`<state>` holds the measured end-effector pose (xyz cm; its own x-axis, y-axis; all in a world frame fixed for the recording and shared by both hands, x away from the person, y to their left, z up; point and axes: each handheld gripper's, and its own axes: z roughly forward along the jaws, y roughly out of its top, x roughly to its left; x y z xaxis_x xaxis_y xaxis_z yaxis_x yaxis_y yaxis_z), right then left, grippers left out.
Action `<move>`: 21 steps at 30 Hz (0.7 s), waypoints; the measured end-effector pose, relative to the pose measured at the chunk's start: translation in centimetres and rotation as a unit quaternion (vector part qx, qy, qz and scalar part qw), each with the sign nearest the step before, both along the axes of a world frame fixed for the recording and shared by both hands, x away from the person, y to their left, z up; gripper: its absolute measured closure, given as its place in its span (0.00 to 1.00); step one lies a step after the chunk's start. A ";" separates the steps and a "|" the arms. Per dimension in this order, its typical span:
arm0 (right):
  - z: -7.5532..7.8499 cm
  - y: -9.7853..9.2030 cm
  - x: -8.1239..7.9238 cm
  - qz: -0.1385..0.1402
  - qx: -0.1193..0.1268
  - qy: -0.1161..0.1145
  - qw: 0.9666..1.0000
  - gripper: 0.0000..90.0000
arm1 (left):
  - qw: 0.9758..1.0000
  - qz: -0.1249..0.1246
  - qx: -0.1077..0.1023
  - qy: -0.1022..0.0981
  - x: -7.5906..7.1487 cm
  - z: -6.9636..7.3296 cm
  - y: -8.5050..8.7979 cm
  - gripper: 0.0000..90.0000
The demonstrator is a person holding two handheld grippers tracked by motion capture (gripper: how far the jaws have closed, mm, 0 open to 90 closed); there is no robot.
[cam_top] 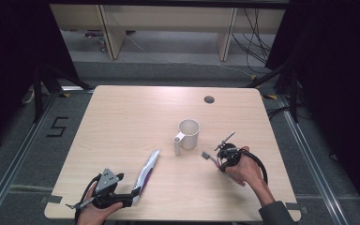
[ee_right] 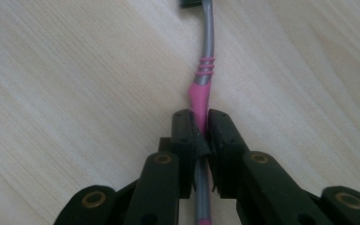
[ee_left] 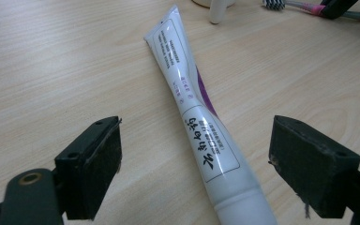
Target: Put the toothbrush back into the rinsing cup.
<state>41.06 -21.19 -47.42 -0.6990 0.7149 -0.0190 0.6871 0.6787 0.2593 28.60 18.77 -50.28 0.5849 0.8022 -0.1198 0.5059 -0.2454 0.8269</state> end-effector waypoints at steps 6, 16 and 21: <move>0.9 -0.5 -0.1 -0.001 0.023 -0.012 1.000 0.91 | 1.000 0.001 -0.004 0.001 0.0 0.0 0.0 0.19; 3.4 -2.3 -0.3 -0.051 0.100 -0.053 0.992 0.91 | 1.000 0.001 -0.001 0.001 0.0 0.0 0.1 0.19; 4.3 -3.0 -0.2 -0.055 0.122 -0.083 0.988 0.91 | 1.000 0.001 -0.006 -0.001 0.1 -0.1 0.0 0.19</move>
